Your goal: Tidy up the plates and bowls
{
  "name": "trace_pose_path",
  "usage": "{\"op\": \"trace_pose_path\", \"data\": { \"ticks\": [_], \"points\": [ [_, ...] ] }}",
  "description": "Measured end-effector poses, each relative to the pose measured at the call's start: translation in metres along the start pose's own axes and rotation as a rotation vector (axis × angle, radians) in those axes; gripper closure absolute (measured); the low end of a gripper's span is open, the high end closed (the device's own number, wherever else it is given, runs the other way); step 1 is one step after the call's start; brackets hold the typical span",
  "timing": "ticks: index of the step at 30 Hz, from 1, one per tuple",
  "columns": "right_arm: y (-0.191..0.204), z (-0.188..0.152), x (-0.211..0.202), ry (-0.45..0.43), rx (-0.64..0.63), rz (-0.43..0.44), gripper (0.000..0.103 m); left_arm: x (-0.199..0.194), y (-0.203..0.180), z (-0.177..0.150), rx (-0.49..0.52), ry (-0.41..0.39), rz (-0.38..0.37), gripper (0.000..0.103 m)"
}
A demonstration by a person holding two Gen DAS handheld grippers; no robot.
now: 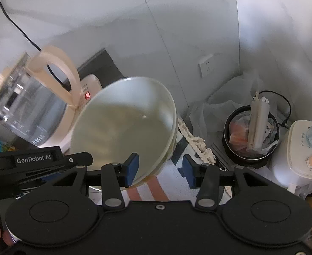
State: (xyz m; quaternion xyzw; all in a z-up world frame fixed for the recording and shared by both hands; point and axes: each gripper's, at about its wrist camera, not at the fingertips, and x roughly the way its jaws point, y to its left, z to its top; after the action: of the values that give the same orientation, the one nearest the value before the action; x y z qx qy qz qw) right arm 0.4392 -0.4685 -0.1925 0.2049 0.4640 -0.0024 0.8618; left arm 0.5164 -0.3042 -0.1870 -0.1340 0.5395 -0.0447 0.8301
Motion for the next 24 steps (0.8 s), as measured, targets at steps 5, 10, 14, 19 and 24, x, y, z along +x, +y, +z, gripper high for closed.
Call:
{"op": "trace_pose_path", "data": {
  "ticks": [5, 10, 14, 19, 24],
  "points": [
    [0.002, 0.001, 0.011, 0.023, -0.01, -0.002, 0.06, 0.009, 0.0, -0.003, -0.001, 0.017, 0.003, 0.066],
    [0.008, 0.001, 0.01, 0.022, -0.024, -0.009, 0.074, 0.009, -0.006, -0.003, 0.013, 0.033, -0.027, 0.091],
    [0.008, -0.002, -0.001, 0.001, -0.022, -0.002, 0.075, 0.001, -0.003, -0.006, 0.015, 0.035, -0.042, 0.09],
    [0.015, -0.012, -0.011, -0.011, -0.026, -0.002, 0.076, -0.011, 0.003, -0.012, 0.017, 0.02, -0.053, 0.091],
    [0.023, -0.022, -0.023, -0.023, -0.005, 0.001, 0.077, -0.029, 0.01, -0.017, 0.015, 0.009, -0.057, 0.091]
  ]
}}
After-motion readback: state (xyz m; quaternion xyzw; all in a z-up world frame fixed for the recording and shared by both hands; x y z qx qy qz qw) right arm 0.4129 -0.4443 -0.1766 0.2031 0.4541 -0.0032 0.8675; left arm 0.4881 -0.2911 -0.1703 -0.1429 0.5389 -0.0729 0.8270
